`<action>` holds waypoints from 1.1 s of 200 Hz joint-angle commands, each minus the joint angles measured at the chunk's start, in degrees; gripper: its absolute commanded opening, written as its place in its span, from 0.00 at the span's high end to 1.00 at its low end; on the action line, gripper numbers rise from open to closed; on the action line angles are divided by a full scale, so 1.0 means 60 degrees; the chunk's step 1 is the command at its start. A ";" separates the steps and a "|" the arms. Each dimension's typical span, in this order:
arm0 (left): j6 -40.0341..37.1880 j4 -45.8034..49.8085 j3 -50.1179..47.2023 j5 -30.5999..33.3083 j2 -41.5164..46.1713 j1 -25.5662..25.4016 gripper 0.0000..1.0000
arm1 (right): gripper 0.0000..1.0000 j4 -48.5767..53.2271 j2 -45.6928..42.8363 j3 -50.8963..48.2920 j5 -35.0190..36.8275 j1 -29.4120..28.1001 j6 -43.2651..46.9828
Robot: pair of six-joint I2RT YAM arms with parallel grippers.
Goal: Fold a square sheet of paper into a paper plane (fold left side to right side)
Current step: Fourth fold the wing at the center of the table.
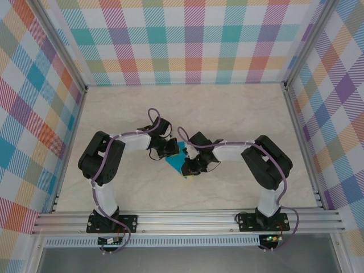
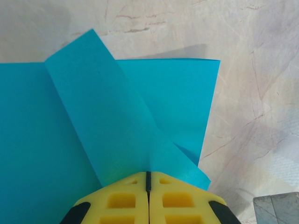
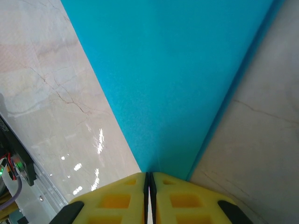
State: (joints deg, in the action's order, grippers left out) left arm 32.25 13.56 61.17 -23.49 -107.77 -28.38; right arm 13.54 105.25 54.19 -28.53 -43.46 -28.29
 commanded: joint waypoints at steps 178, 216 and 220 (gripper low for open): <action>-0.0043 0.1050 -0.0342 0.0867 -0.0155 -0.0001 0.95 | 1.00 0.0175 -0.0457 0.0602 0.0246 0.0046 -0.0827; -0.0079 0.1097 -0.0330 0.0896 -0.0116 -0.0017 0.95 | 1.00 0.0235 -0.0182 0.0138 0.0731 0.0109 -0.0974; -0.0075 0.1105 -0.0334 0.0886 -0.0115 -0.0004 0.95 | 1.00 0.0155 -0.0176 0.0042 0.0728 0.0117 -0.1026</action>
State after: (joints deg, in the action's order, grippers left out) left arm 32.27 13.80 61.17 -23.46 -107.61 -28.47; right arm 15.79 103.96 56.80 -25.82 -43.31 -32.64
